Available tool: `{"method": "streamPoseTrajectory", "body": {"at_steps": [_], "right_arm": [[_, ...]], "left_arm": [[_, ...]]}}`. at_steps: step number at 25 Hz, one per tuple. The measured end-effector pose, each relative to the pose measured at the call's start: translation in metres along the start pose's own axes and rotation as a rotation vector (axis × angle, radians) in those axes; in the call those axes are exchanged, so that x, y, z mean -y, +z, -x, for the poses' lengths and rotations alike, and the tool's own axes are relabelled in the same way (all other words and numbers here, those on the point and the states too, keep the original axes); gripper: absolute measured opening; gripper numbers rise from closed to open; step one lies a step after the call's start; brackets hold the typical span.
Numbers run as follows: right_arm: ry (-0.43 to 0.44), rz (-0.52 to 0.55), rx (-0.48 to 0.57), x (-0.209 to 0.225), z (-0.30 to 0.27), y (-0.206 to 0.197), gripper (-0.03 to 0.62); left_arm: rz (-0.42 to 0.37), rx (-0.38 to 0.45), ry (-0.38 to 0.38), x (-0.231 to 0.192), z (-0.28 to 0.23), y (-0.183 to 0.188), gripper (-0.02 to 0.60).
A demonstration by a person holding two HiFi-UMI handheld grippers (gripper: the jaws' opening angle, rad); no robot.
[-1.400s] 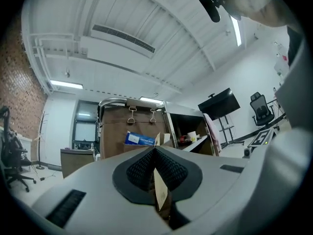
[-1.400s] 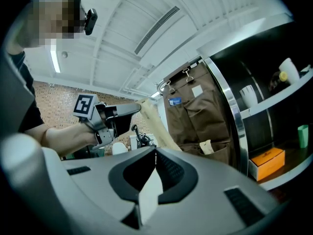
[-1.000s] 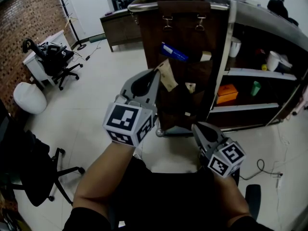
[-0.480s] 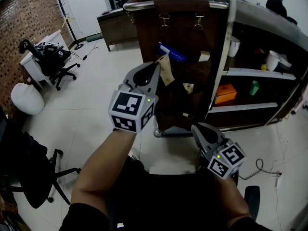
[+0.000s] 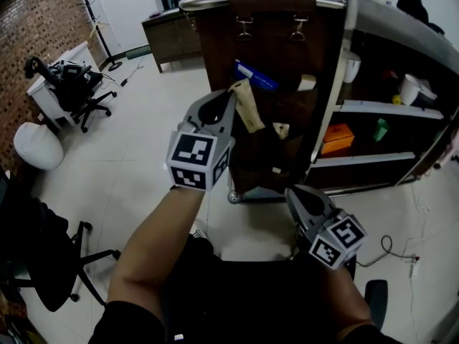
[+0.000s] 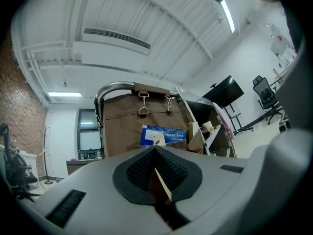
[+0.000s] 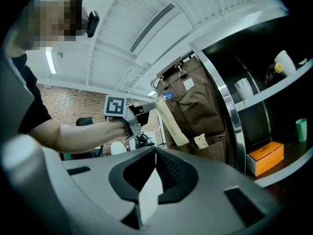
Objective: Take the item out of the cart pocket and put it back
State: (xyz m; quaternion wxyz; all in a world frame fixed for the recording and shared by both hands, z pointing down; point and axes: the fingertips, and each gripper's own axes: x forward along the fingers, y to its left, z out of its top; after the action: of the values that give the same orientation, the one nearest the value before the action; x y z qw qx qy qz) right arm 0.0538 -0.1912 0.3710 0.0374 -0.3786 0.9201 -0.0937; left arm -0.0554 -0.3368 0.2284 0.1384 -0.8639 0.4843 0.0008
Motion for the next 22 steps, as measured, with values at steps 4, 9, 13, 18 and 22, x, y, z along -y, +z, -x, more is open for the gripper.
{"method": "streamPoseTrajectory", "body": {"at_steps": [4, 9, 13, 18, 22], "right_arm": [[0.002, -0.003, -0.004, 0.0, -0.002, -0.003, 0.02], [0.001, -0.008, -0.005, 0.002, -0.004, -0.005, 0.02], [0.005, -0.01, -0.006, 0.0, -0.005, -0.005, 0.02], [0.001, -0.011, -0.004, 0.0, -0.003, -0.005, 0.02], [-0.001, -0.015, -0.005, 0.001, -0.003, -0.006, 0.02]], "left_arm": [[-0.035, 0.027, 0.03, -0.006, 0.001, 0.001, 0.001], [-0.061, 0.03, 0.038, -0.01, -0.002, 0.003, 0.002], [-0.081, 0.006, 0.034, -0.004, -0.004, -0.008, 0.002], [-0.08, -0.038, 0.029, 0.003, -0.01, -0.03, 0.0], [-0.067, -0.102, 0.028, 0.009, -0.016, -0.06, 0.002]]}}
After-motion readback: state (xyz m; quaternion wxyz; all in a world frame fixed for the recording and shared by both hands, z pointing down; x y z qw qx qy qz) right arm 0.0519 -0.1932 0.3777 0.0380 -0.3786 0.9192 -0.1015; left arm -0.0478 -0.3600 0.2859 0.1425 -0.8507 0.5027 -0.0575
